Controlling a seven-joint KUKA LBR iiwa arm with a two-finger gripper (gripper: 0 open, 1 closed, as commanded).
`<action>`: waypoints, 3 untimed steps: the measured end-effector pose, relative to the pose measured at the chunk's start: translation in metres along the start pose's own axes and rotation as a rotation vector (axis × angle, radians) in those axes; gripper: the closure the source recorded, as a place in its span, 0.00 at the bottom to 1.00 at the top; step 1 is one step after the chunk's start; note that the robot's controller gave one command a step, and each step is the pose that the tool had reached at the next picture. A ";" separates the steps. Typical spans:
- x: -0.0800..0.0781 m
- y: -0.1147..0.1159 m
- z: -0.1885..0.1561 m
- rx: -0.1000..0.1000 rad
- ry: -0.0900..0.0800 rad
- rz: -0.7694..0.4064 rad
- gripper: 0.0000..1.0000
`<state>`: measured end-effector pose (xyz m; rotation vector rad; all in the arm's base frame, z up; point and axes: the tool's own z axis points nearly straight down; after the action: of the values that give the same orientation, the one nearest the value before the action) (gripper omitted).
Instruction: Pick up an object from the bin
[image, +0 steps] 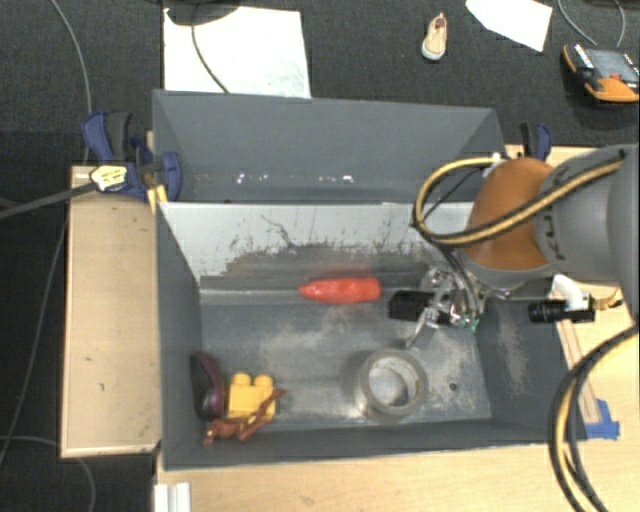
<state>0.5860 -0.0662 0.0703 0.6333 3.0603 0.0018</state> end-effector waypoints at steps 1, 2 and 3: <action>-0.012 -0.019 0.000 -0.001 0.003 -0.072 1.00; -0.012 -0.019 -0.001 -0.001 0.004 -0.073 1.00; -0.009 -0.019 -0.028 0.000 0.014 -0.074 1.00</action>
Offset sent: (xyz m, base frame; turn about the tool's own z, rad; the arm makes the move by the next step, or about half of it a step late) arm 0.0000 0.0000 0.0000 0.0000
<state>0.5864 -0.0875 0.0984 0.5220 3.0956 0.0048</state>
